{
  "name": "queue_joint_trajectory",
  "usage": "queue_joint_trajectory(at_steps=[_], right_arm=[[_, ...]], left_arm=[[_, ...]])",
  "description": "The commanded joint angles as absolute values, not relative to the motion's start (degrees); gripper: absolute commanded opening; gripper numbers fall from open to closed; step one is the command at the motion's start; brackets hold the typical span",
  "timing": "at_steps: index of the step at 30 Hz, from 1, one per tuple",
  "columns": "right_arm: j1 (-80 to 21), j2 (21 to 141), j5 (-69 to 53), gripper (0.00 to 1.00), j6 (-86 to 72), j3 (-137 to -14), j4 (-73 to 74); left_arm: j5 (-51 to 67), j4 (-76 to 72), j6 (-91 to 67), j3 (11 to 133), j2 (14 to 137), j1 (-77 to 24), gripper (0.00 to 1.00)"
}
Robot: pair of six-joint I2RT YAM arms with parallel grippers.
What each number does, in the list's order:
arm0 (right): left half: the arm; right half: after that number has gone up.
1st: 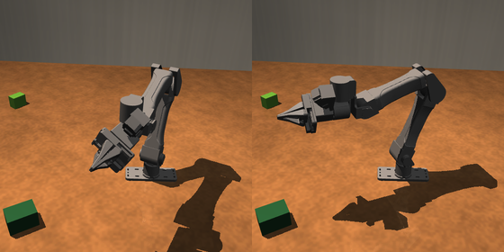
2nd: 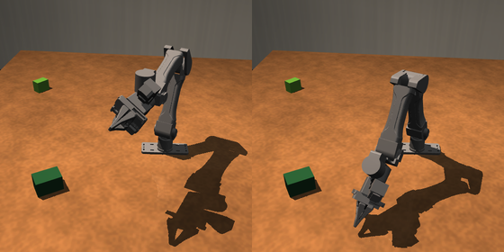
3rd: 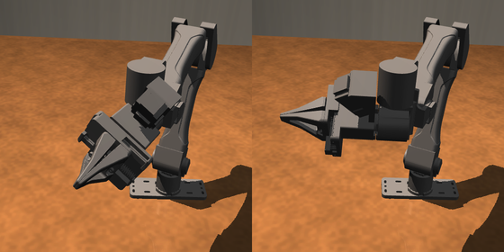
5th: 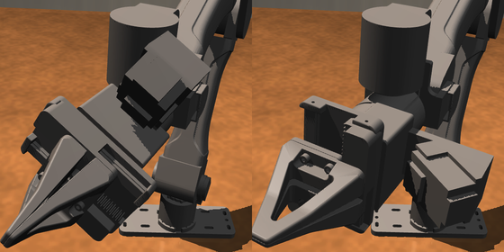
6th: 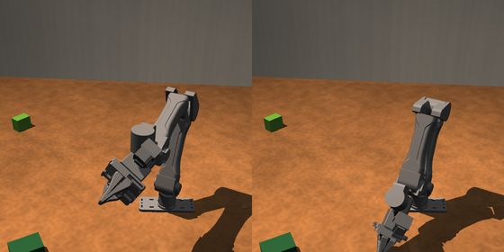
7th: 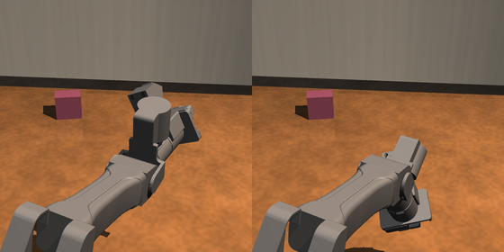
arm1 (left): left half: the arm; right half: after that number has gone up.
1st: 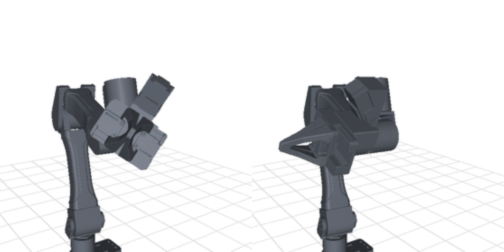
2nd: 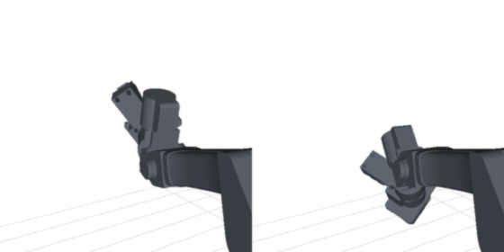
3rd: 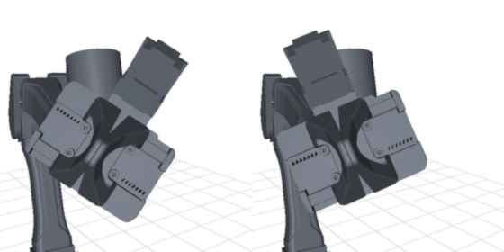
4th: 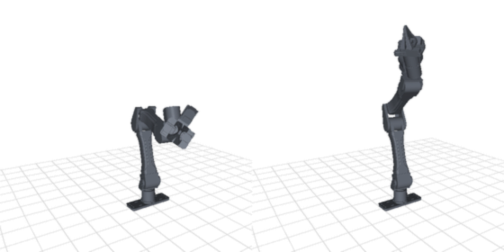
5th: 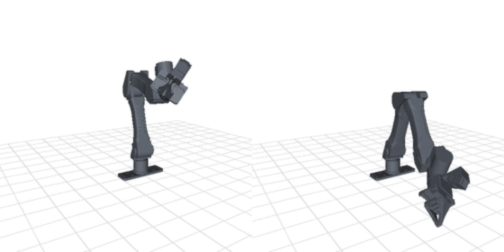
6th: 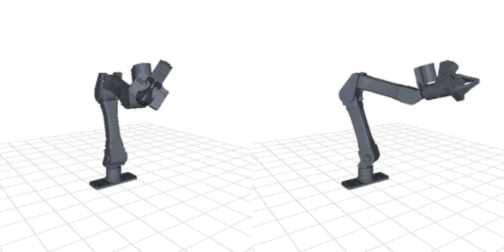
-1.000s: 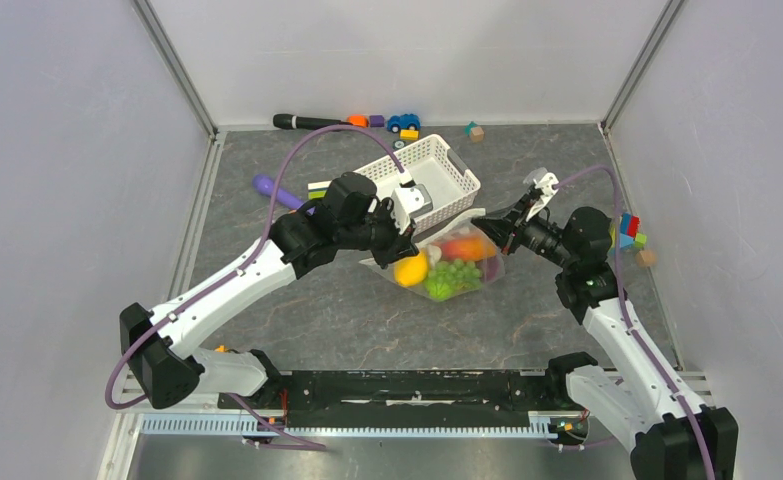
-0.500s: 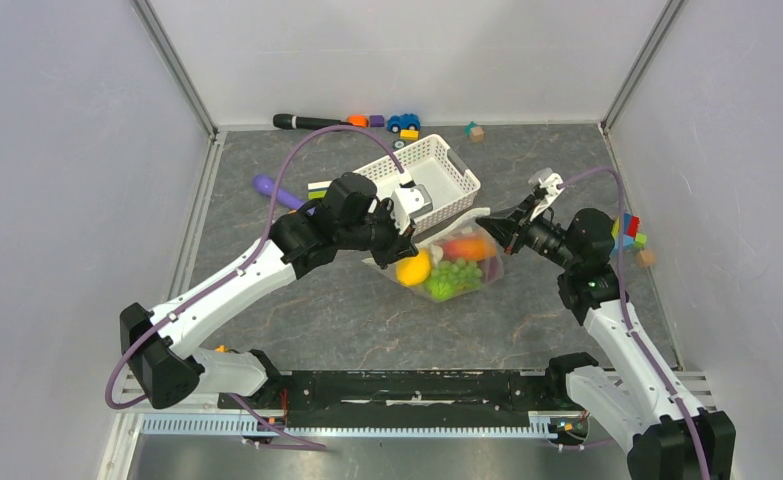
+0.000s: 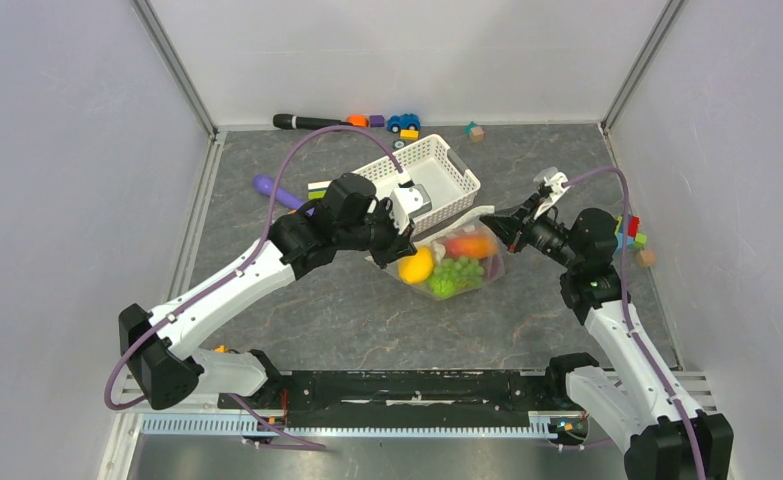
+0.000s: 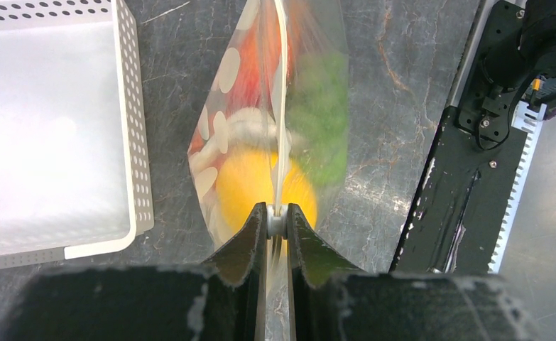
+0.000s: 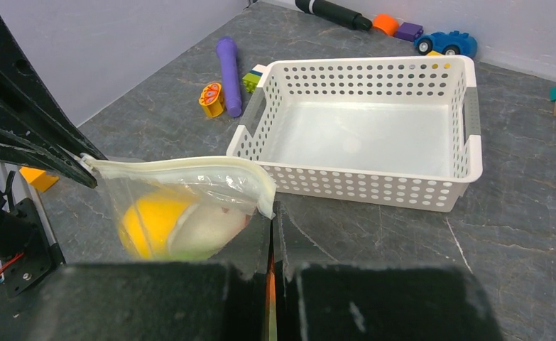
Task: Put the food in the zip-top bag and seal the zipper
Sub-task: Zip the zipper food storage bag at the center of the board.
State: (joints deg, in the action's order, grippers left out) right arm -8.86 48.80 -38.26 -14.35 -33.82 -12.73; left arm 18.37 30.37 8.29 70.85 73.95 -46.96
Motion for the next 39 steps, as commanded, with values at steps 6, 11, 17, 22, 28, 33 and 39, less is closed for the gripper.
queue_joint_trajectory(at_steps=[6, 11, 17, 22, 28, 33, 39], right_arm=[[-5.39, 47.99, -31.03, 0.0, -15.23, -33.51, -14.73], [-4.34, 47.88, -30.8, 0.0, -15.19, -33.54, -14.31], [-2.43, 47.21, -29.76, 0.0, -13.84, -34.17, -12.19], [-0.71, 46.48, -29.37, 0.0, -13.27, -34.22, -10.95], [1.33, 46.06, -28.3, 0.0, -12.51, -34.13, -9.41], [2.45, 45.61, -28.13, 0.0, -12.19, -34.04, -8.88], [3.5, 45.18, -28.05, 0.0, -12.01, -33.86, -8.6]], left_arm=[[17.16, 33.25, 6.71, 70.32, 71.69, -46.58, 0.02], [17.64, 33.15, 6.47, 70.62, 72.07, -46.58, 0.02], [17.51, 33.23, 6.57, 70.59, 72.03, -46.58, 0.02], [17.25, 33.15, 6.7, 70.58, 72.08, -46.58, 0.02], [17.05, 33.4, 6.6, 70.84, 72.43, -46.58, 0.02], [16.71, 33.44, 6.63, 70.85, 72.36, -46.59, 0.02], [16.28, 33.58, 6.47, 70.85, 72.67, -46.58, 0.02]])
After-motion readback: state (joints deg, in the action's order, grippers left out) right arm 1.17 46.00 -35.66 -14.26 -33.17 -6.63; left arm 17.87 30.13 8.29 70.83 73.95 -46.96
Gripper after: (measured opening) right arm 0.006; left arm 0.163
